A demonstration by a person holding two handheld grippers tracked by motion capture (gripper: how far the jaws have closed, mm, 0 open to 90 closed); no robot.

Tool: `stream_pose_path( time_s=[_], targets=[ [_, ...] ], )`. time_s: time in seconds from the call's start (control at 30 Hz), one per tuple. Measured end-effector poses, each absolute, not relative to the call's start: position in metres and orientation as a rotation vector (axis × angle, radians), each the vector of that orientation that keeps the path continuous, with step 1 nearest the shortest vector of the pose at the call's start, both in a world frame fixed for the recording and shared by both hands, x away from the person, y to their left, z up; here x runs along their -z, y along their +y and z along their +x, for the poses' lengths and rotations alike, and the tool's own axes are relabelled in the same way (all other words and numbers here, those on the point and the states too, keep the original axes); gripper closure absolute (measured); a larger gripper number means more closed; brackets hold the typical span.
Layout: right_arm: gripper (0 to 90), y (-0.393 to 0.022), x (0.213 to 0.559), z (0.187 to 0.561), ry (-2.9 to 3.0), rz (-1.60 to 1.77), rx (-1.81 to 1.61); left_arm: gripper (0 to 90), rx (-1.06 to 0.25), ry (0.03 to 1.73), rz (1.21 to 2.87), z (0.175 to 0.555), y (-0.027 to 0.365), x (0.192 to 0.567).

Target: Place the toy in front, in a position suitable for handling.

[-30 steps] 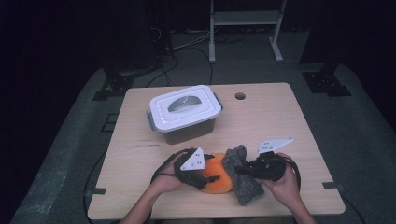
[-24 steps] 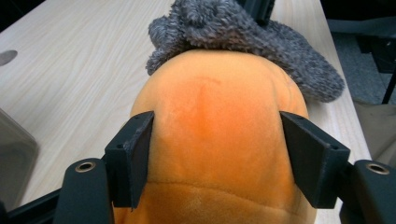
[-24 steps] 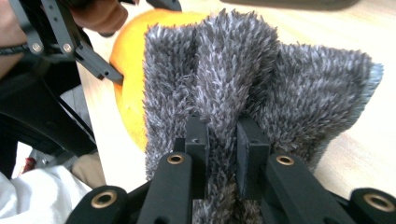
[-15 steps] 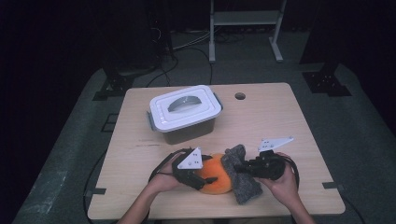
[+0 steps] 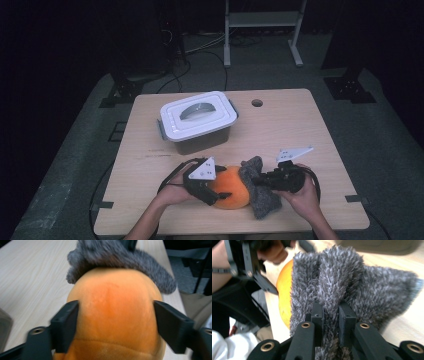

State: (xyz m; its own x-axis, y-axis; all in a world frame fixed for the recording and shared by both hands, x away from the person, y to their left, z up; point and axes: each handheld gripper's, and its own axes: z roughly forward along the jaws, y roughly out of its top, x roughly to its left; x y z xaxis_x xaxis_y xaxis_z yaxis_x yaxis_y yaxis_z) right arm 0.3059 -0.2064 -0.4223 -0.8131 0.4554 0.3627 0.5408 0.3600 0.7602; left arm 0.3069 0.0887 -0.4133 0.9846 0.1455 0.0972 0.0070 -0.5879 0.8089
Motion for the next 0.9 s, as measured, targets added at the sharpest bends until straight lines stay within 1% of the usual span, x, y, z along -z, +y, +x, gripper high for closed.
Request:
stream_pose_path(
  time_s=[0.07,0.1,0.2,0.23,0.33,0.4,0.5,0.67,0.8,0.9],
  targets=[
    [76.9,-0.202,0.420,0.302,-2.553,-0.874,1.456,10.9,-0.157,0.142,2.183,0.309,0.088,0.411],
    [76.8,-0.200,0.419,0.299,-2.561,-0.852,1.460,8.7,-0.151,0.150,2.185,0.310,0.088,0.410],
    [76.7,-0.191,0.418,0.295,-2.602,-0.799,1.447,7.3,-0.134,0.173,2.203,0.312,0.087,0.415],
    [76.7,-0.190,0.417,0.295,-2.620,-0.797,1.437,8.2,-0.123,0.179,2.204,0.313,0.088,0.416],
    [76.8,-0.193,0.420,0.297,-2.595,-0.837,1.426,22.1,-0.145,0.156,2.202,0.312,0.092,0.418],
    [76.8,-0.197,0.424,0.301,-2.551,-0.862,1.419,26.7,-0.154,0.148,2.204,0.311,0.093,0.418],
    [76.8,-0.203,0.431,0.306,-2.536,-0.895,1.382,31.2,-0.170,0.151,2.202,0.311,0.094,0.417],
    [76.9,-0.213,0.438,0.311,-2.497,-0.960,1.340,36.5,-0.222,0.156,2.178,0.309,0.092,0.415],
    [77.0,-0.217,0.424,0.311,-2.489,-0.970,1.448,37.4,-0.314,0.130,2.138,0.305,0.089,0.414],
    [77.0,-0.217,0.412,0.309,-2.465,-0.957,1.556,37.0,-0.337,0.115,2.130,0.303,0.085,0.414]
  ],
)
